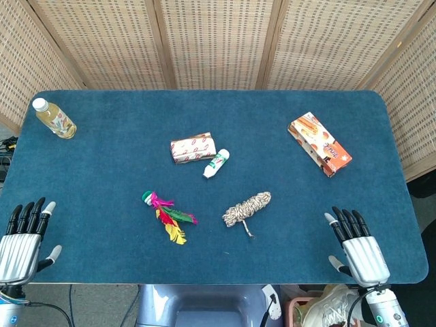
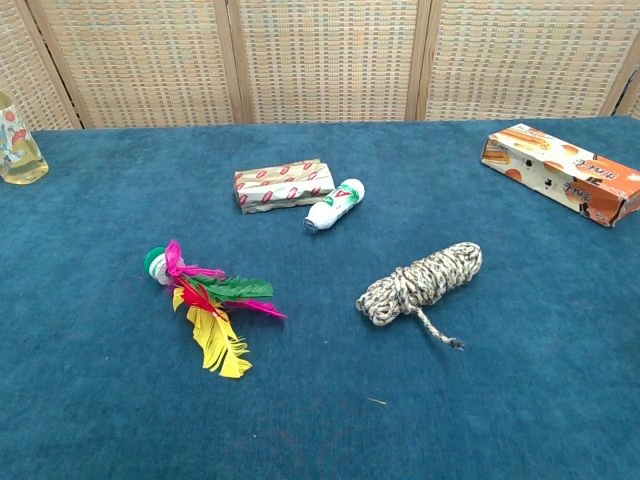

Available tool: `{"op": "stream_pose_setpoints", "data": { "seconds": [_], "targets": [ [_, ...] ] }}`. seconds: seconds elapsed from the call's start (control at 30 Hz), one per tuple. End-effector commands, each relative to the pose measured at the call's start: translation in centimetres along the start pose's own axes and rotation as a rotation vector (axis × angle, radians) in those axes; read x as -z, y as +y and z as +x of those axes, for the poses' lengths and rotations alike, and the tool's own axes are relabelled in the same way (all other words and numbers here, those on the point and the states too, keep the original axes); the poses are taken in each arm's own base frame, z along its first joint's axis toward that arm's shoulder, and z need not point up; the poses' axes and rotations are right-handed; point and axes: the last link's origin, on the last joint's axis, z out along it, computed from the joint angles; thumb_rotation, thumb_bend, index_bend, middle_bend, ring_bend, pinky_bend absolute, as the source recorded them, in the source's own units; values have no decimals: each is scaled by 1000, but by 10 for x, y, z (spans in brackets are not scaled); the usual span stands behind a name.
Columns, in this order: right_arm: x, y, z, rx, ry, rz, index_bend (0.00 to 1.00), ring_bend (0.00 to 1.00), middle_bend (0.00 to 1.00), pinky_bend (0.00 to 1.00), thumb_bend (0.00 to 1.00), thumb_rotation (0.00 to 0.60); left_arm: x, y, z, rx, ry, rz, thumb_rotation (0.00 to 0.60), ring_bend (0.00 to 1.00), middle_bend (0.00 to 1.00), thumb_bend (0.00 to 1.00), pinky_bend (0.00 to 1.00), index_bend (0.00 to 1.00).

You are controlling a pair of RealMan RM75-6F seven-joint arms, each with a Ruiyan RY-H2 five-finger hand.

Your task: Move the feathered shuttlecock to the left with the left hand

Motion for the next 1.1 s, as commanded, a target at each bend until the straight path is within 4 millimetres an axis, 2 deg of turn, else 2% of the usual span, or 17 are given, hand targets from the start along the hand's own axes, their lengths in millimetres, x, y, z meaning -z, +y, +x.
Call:
{"op": "stream_pose_setpoints", "data": {
  "seconds": [0.03,0.23,0.7,0.87,0.97,1.1],
  "targets": [
    [0,1,0,0,-1,-3,44,0,0,0,170,600,-6,7,1,31,-5,-31,600,0,0,250,0,98],
    [-1,1,-1,-2,-6,-8,44,0,0,0,170,600,-35,30,9,59,-23,-120,600,0,0,251,0,202],
    [-2,4,-2,-11,-16,-14,44,0,0,0,169,600,-107,106,26,29,-126,-293,600,0,0,268,0,331],
    [-3,4,-3,-11,-18,-15,44,0,0,0,170,600,-123,135,19,-3,-141,-337,600,0,0,271,0,370],
    [-3,4,-3,-13,-22,-15,44,0,0,0,170,600,-132,157,10,-27,-171,-364,600,0,0,271,0,384],
    [-3,4,-3,-16,-23,-15,44,0,0,0,170,600,-138,177,-2,-47,-218,-389,600,0,0,272,0,387]
  ]
}}
